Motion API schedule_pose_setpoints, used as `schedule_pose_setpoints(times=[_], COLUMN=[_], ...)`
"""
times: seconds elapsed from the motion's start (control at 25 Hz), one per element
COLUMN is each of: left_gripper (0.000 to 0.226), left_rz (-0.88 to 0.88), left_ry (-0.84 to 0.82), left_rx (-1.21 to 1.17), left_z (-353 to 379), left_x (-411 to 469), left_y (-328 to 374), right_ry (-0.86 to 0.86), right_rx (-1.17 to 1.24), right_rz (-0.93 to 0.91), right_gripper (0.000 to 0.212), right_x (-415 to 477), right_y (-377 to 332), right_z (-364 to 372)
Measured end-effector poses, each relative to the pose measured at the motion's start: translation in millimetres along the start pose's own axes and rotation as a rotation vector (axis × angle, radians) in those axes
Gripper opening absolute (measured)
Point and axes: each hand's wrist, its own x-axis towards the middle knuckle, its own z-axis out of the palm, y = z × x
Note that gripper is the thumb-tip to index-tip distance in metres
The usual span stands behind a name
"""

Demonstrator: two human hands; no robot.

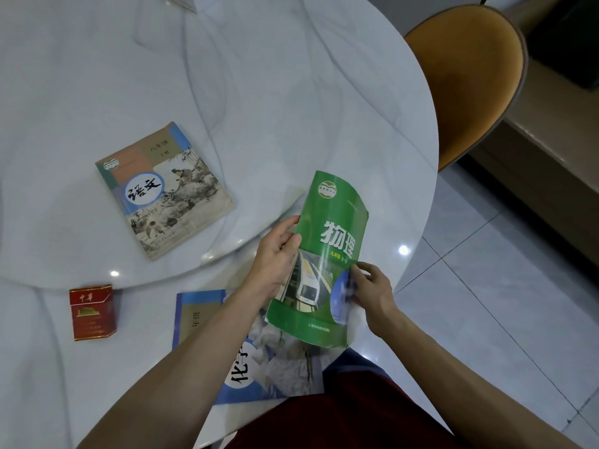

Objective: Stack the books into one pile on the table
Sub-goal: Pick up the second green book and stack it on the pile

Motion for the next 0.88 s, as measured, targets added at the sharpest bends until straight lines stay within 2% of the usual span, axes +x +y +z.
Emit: schedule_pose_setpoints(times=[0.16,0.36,0.56,0.88], left_gripper=[0.039,0.038,0.039,0.038], left_rz=[0.000,0.033,0.056,-0.013], left_ry=[0.010,0.157,0.332,0.597], left_rx=[-0.076,-0.001,0.118,0.059], left_z=[-6.4,-36.5,-64.7,-98.5], left_x=[-0.3,-3.5,-6.2,3.2], left_y=[12.3,26.3,27.5,31.2], right_ry=[-0.119,-0.105,-0.134,-0.182], right_rx=[0.132,0.151,0.044,-0.229], right_rz=[0.019,-0.059,-0.174,-0.392], right_gripper=[0.027,0.027,0.025,0.030], right_x=[-4.1,0.2,5.9,16.1], right_y=[-10.1,-27.9,-51.3,-104.9], right_z=[2.6,7.3,30.3,82.8])
